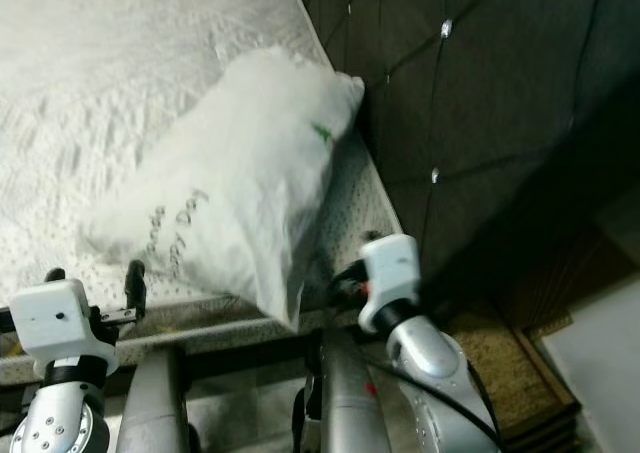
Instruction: Clean up the room
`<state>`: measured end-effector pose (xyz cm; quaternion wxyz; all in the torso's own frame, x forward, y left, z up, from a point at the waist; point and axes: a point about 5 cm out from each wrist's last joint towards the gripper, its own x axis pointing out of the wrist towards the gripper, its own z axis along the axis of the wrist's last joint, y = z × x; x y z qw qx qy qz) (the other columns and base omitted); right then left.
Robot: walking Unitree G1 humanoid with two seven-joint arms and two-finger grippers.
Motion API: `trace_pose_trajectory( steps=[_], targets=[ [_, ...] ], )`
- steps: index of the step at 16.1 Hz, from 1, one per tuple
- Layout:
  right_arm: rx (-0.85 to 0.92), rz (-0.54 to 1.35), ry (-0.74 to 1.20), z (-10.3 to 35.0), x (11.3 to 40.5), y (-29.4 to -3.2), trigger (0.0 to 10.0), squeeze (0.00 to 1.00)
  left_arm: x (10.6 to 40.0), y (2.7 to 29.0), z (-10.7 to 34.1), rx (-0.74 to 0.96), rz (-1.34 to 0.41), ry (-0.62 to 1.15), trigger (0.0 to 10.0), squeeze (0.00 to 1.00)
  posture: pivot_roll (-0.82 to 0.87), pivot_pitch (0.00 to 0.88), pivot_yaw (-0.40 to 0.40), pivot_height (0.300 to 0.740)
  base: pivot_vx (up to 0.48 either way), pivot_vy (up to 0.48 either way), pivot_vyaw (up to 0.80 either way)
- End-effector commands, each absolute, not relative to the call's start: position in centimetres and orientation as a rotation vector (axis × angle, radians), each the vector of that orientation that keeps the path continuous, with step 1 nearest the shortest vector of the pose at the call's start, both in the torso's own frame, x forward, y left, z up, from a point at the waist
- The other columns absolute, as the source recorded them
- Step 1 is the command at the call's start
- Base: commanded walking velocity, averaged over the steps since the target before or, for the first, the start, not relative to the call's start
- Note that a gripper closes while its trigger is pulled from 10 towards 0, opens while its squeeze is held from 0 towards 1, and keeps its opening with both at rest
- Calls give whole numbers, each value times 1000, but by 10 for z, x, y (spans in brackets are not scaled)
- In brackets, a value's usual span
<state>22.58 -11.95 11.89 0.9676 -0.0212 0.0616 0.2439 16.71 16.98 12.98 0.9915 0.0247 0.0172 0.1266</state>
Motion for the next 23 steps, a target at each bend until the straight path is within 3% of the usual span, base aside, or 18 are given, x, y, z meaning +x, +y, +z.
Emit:
trace_pose_trajectory(
  steps=[1,4,6,9,17,19,23],
  targets=[
    [-51,520,165,112,225,-119,10000,0,165,170,132,50,263,39,10000,0,4,150,-108,515,0,0,0],
    [-99,596,254,102,227,-117,10000,0,164,172,132,59,254,45,10000,0,13,143,-103,515,0,0,0],
    [-143,623,209,106,234,-116,10000,0,168,173,130,67,246,48,10000,0,12,129,-94,515,0,0,394],
    [-132,565,214,101,247,-115,10000,0,175,173,128,75,239,40,10000,0,22,93,-83,515,0,0,675],
    [-233,488,228,98,299,-99,10000,0,201,178,132,90,216,-12,10000,0,50,0,-63,515,0,0,0],
    [-227,454,316,91,319,-87,10000,0,204,176,131,83,219,-14,10000,0,66,0,-73,515,0,0,0],
    [-249,507,361,85,328,-68,10000,0,207,179,133,83,230,-28,10000,0,77,0,-84,515,0,0,0]
  ],
)
